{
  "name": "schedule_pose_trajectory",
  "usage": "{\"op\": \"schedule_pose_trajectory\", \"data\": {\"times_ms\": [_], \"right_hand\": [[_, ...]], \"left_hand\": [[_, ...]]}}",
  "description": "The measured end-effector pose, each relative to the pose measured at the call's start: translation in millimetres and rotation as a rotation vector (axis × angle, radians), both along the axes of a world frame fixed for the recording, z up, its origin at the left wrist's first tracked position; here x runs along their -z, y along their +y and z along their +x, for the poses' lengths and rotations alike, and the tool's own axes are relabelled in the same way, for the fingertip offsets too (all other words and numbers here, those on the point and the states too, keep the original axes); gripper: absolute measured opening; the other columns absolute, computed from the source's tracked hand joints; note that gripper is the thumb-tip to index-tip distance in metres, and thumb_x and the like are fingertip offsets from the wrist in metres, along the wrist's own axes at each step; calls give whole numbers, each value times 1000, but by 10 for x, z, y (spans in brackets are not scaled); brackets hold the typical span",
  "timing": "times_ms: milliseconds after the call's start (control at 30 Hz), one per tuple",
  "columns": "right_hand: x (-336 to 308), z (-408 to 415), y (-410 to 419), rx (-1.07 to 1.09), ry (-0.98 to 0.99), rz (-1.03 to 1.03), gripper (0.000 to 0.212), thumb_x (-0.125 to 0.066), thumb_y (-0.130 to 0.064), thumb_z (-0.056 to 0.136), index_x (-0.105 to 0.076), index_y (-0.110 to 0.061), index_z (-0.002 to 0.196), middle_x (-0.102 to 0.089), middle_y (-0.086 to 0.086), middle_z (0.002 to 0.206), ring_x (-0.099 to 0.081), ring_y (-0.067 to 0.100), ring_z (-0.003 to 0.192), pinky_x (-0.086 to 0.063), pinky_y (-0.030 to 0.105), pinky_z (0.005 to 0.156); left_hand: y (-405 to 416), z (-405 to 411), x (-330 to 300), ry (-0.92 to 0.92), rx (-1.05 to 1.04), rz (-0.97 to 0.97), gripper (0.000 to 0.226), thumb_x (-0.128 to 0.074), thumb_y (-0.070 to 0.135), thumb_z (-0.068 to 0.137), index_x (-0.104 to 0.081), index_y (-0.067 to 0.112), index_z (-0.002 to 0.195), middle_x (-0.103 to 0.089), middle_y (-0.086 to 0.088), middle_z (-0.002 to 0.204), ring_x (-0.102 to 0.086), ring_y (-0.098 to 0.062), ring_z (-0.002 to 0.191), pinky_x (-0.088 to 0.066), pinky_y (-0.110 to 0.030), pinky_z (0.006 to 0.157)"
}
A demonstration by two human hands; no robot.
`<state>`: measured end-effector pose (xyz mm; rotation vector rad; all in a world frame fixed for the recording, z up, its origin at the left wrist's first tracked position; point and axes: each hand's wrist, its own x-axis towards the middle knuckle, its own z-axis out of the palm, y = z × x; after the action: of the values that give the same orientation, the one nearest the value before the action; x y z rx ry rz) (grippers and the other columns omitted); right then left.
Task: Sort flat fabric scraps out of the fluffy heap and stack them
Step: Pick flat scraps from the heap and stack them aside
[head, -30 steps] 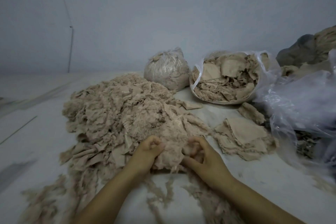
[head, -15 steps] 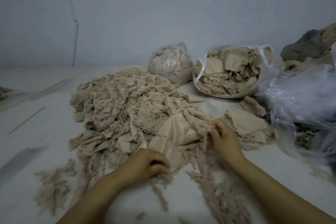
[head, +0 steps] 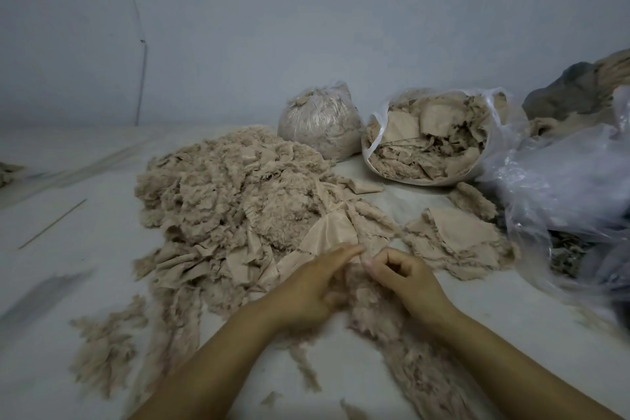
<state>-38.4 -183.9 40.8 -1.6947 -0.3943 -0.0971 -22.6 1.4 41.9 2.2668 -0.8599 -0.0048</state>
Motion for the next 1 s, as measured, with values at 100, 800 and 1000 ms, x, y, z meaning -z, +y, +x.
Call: {"op": "schedule_pose_trajectory", "data": {"times_ms": [100, 800, 1000], "right_hand": [[7, 33, -12, 34, 99, 241, 18, -78, -17, 70, -61, -19, 65, -50, -5, 58, -45, 5, 54, -42, 16, 51], [-92, -97, -58, 30, -86, 83, 39, -50, 13, 82, -70, -21, 82, -73, 0, 78, -68, 8, 73, -50, 18, 70], [4, 72, -11, 46, 97, -160, 17, -71, -32, 83, -68, -23, 96, -59, -14, 70, -54, -1, 64, -41, 13, 61]], "left_hand": [[-132, 15, 46, 161, 51, -165, 32, -54, 3, 89, -60, 32, 101, -65, 12, 95, -61, 1, 88, -46, -17, 85], [-223, -82, -10, 859, -343, -900, 26, -53, -8, 87, -60, 8, 106, -66, -16, 87, -62, -21, 69, -53, -28, 59], [-197, -110, 23, 775, -237, -825, 42, -58, -6, 85, -55, 20, 119, -73, -11, 96, -67, -22, 82, -53, -29, 72]]}}
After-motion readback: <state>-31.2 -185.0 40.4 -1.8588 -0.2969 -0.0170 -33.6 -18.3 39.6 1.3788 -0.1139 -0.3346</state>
